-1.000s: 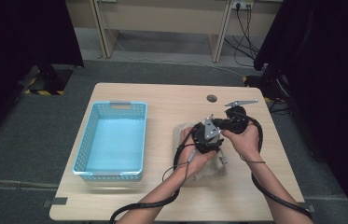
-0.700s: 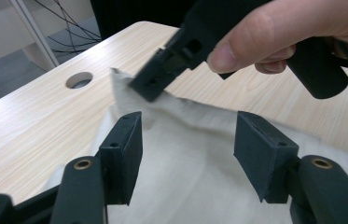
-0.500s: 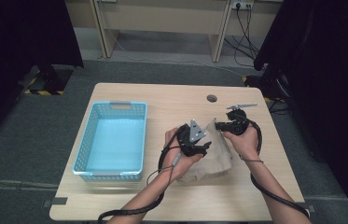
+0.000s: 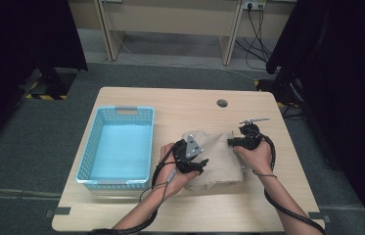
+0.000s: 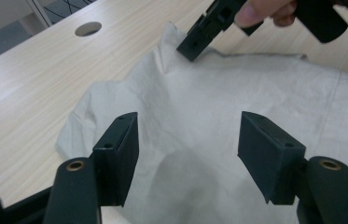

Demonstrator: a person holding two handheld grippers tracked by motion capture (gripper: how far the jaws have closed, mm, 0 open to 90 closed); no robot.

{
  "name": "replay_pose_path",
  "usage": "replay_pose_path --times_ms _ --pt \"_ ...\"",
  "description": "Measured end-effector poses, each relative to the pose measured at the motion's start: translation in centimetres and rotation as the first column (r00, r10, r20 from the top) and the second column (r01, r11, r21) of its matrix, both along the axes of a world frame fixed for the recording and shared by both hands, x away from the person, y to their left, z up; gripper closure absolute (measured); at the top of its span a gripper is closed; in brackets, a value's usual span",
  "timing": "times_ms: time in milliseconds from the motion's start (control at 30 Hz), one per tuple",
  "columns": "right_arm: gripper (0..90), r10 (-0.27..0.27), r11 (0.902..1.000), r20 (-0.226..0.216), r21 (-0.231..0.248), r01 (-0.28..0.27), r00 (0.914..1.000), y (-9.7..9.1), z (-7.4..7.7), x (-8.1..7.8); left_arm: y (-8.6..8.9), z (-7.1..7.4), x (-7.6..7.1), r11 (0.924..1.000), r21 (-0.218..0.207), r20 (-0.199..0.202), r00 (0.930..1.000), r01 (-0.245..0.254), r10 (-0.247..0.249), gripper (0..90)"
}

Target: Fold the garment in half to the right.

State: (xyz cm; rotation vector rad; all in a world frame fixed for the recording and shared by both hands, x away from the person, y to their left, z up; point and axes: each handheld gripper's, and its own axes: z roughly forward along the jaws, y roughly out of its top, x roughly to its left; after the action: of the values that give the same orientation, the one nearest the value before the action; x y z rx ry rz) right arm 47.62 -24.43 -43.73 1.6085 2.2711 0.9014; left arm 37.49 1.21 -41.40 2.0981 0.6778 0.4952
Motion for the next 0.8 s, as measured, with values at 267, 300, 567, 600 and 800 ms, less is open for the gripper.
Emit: replay_pose_path --times_ms 267,300,567,600,800 --pt "58.6 0.011 0.9997 -0.02 -0.021 -0.011 0.9997 -0.2 -0.1 -1.4 1.4 -1.3 -1.4 0.9998 0.015 -0.052 0.9985 0.016 -0.015 35.5" --pt "58.8 0.008 0.9998 -0.022 -0.019 -0.008 0.9997 -0.2 -0.3 -1.4 1.5 -1.5 -1.6 0.9997 0.014 -0.061 0.9979 0.02 -0.019 34.9" --pt "63.7 -0.005 0.9993 -0.024 -0.036 0.004 0.9997 -0.2 -1.7 -1.1 2.2 -3.7 -3.3 0.9997 0.007 -0.112 0.9935 0.022 -0.021 33.1" --pt "64.1 -0.004 0.999 -0.015 -0.044 0.003 0.9999 -0.1 -1.7 -1.1 2.1 -3.8 -3.3 0.9997 0.006 -0.115 0.9931 0.024 -0.023 33.1" --pt "64.9 -0.011 0.9968 0.006 -0.079 0.012 0.9999 -0.4 -1.7 -1.3 1.4 -4.3 -2.8 0.9995 0.009 -0.122 0.9921 0.03 -0.028 33.6"
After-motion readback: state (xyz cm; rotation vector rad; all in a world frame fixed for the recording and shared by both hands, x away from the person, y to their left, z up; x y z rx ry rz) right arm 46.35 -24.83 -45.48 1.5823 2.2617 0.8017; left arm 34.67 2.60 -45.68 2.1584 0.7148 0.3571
